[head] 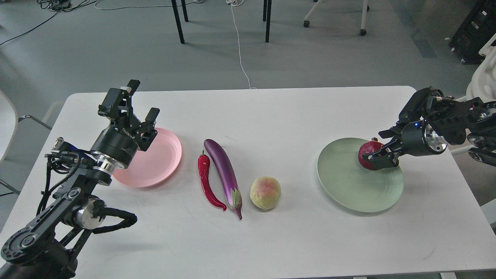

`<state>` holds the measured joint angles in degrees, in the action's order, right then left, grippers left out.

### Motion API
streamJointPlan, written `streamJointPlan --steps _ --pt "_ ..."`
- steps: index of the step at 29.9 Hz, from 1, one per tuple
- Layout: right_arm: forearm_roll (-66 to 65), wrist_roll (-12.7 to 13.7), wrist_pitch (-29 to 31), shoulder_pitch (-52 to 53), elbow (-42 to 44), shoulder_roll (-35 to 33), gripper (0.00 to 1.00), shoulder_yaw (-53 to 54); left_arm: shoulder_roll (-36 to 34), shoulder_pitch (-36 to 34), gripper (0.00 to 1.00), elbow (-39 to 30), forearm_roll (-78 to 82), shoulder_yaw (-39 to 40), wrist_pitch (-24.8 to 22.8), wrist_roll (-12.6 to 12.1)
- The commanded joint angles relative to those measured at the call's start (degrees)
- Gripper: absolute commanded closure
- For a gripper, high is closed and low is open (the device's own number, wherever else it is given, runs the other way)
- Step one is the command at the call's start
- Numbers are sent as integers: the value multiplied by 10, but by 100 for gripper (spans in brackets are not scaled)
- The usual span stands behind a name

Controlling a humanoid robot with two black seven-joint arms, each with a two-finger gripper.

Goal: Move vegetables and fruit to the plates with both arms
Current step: 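Carry the pomegranate onto the green plate and release it, then reach the right gripper down and grasp the peach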

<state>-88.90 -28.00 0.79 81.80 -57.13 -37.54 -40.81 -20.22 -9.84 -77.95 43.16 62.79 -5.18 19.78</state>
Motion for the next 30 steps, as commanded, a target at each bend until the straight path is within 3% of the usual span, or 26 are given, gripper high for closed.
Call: streamJointPlan --steps 1,6,10,20,30 --pt "2 0 3 34 -29 -8 3 20 -1 0 0 0 0 0 0 0" --pt "81 0 8 103 -115 -1 3 37 -1 0 0 0 0 0 0 0" --pt "192 0 11 145 -191 53 3 30 -1 0 0 0 0 0 0 0" --pt "212 0 12 153 -190 204 3 -41 -1 4 0 -2 0 0 1 0" --pt "210 0 15 148 -127 302 3 -82 -2 11 0 -4 0 1 1 0"
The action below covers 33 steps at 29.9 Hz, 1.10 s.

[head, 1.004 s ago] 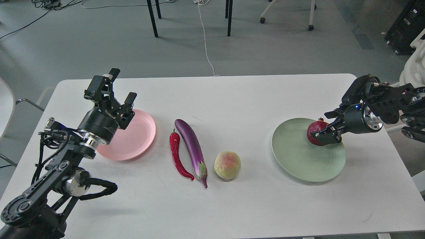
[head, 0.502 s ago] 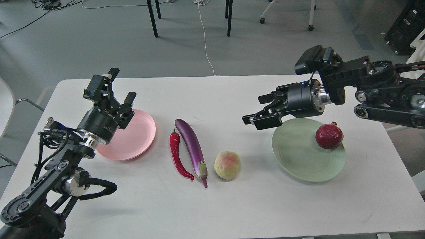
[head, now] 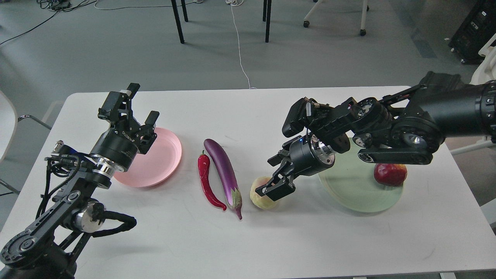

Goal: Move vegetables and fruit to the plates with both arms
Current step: 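Reach the right gripper down and grasp the peach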

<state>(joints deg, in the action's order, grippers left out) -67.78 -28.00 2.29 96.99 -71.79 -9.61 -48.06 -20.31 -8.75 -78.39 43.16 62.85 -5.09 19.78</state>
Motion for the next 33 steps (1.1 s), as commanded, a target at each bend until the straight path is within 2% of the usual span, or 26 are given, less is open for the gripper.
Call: streamJointPlan --steps 1,15,22,29,31,33 --pt "-1 0 0 -6 25 28 3 -13 -1 0 0 0 0 2 0 0" --pt "-1 0 -1 -46 83 88 3 -35 -1 5 0 0 0 2 -1 0" --pt "-2 0 -1 -58 101 96 3 -40 -2 5 0 -5 0 3 -1 0" --pt "-2 0 -1 -63 100 96 9 -41 -2 9 0 -5 0 3 0 0" --pt "-2 0 -1 -63 100 96 19 -42 -2 10 0 -5 0 3 -1 0" --pt "-3 0 -1 -63 100 96 42 -49 -2 10 0 -5 0 3 -1 0"
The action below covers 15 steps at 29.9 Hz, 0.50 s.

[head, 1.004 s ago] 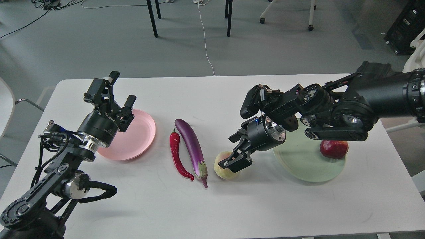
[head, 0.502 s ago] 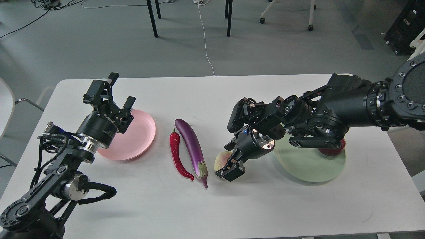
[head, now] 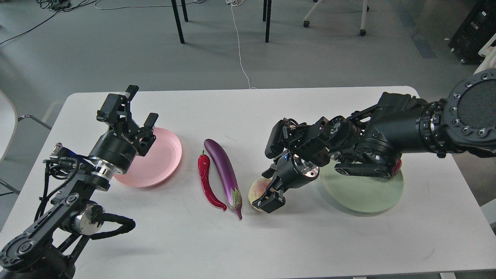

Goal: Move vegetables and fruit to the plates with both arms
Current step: 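Reach the right gripper down and grasp the peach, then place the peach on the green plate beside the pomegranate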

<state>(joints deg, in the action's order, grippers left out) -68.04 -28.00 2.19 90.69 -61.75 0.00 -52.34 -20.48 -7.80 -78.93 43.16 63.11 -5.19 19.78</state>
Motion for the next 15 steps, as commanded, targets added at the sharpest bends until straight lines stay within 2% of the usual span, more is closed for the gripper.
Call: streamJointPlan --steps 1,3,5,9,15 --pt "-2 0 0 0 -1 0 50 -7 -1 1 0 0 0 1 1 0" --pt "-3 0 0 5 -4 0 61 -7 -1 1 0 0 0 1 0 0" --pt "-3 0 0 11 -6 -3 64 -7 -2 1 0 0 0 2 1 0" --pt "-3 0 0 49 -27 -32 65 -3 -2 1 0 -4 1 2 1 0" --pt "-39 0 0 121 -84 -140 64 1 -1 1 0 -8 1 1 1 -1"
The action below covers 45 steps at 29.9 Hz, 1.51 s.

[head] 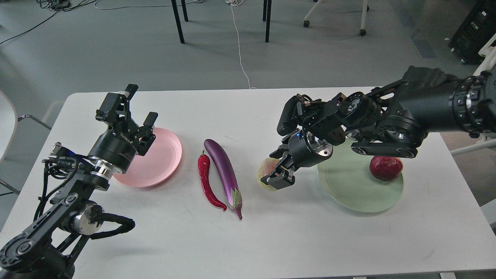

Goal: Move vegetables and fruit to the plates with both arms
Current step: 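Place the peach on the green plate beside the pomegranate, then withdraw the right gripper and move the left gripper toward the chili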

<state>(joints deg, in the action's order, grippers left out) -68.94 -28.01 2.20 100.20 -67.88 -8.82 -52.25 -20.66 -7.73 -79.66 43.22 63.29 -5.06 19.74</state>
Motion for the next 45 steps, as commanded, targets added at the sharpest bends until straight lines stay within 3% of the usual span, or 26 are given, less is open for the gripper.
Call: streamJointPlan --steps 1,8,15,17,23,25,40,43,45 --pt "-57 0 0 30 -25 -73 64 0 1 0 0 -1 -1 -1 0 0" --pt "-153 0 0 10 -25 -186 64 -21 3 0 0 0 0 -2 1 0" --pt "-155 0 0 -46 -21 -217 59 -19 4 0 0 0 1 -3 1 0" --pt "-155 0 0 -59 -20 -221 53 -17 3 -1 0 0 0 -2 1 0" --pt "-154 0 0 -63 -20 -233 14 -10 3 -1 0 0 2 -3 1 0" --pt "-152 0 -1 -63 -20 -237 6 -9 2 -2 0 0 6 -3 3 -1" --pt "-60 0 -8 -76 -47 -321 2 114 -53 -18 0 -2 23 -11 -2 1" --pt "65 0 -9 -135 -48 -338 2 190 -74 -39 0 -17 73 -12 -5 26" --pt "197 0 -8 -195 -48 -339 2 257 -83 -54 0 -23 113 -25 -17 29"
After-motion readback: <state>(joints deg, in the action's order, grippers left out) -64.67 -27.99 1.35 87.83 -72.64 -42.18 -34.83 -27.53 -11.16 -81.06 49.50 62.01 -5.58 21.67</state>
